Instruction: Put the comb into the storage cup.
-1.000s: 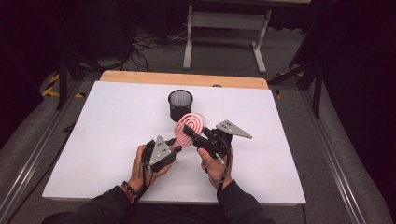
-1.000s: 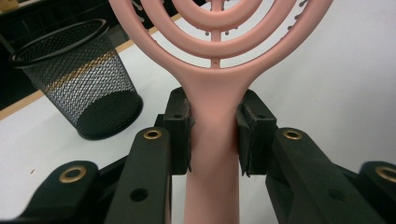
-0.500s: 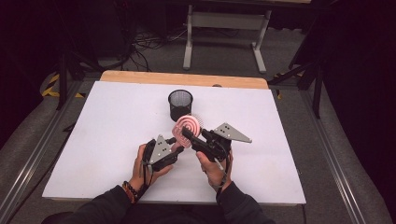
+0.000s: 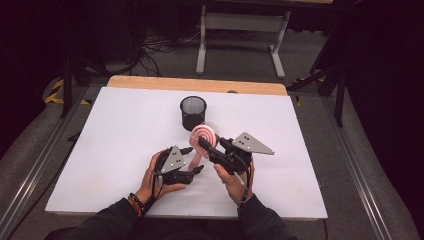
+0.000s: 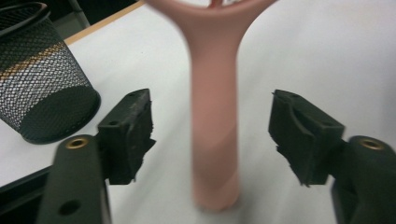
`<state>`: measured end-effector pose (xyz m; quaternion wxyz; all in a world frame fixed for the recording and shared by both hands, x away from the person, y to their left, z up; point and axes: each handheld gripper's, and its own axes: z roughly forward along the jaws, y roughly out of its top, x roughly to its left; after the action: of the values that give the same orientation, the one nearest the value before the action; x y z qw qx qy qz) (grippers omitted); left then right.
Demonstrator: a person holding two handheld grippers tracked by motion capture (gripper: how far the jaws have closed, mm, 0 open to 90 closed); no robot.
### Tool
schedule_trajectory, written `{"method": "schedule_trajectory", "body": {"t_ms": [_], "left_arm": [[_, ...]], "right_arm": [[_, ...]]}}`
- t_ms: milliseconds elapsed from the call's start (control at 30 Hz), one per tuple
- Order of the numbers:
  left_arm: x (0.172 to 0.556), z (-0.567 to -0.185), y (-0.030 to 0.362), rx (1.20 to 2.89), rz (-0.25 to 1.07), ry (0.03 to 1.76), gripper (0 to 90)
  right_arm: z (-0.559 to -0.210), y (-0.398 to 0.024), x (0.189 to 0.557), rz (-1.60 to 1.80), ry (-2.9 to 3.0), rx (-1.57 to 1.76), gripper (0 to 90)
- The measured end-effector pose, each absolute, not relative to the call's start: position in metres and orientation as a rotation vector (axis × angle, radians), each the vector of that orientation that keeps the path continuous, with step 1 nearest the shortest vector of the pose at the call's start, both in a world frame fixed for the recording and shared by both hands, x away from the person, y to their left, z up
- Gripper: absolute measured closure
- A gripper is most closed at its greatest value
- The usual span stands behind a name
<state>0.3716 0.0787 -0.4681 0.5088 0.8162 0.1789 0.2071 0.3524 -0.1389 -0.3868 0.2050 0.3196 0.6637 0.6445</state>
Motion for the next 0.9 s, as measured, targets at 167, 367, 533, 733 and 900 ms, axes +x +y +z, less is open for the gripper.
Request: {"method": "schedule_trajectory", "body": {"t_ms": [167, 367, 533, 733, 900], "left_arm": [[0.37, -0.467, 0.077, 1.965, 0.494, 0.418, 19.8], [0.368, -0.464, 0.08, 1.964, 0.45, 0.415, 16.4], [0.36, -0.451, 0.089, 1.946, 0.447, 0.355, 13.3], [0.361, -0.446, 0.112, 1.933, 0.443, 0.309, 10.2], [0.364, -0.444, 0.13, 1.922, 0.446, 0.309, 8.8]], "right_arm": [[-0.384, -0.144, 0.353, 1.784, 1.862, 0.861, 62.6], [-0.384, -0.148, 0.353, 1.777, 1.863, 0.854, 62.6], [-0.381, -0.149, 0.351, 1.764, 1.859, 0.833, 62.7], [-0.377, -0.153, 0.349, 1.749, 1.845, 0.82, 62.7], [-0.374, -0.154, 0.349, 1.737, 1.838, 0.8, 62.8]]}}
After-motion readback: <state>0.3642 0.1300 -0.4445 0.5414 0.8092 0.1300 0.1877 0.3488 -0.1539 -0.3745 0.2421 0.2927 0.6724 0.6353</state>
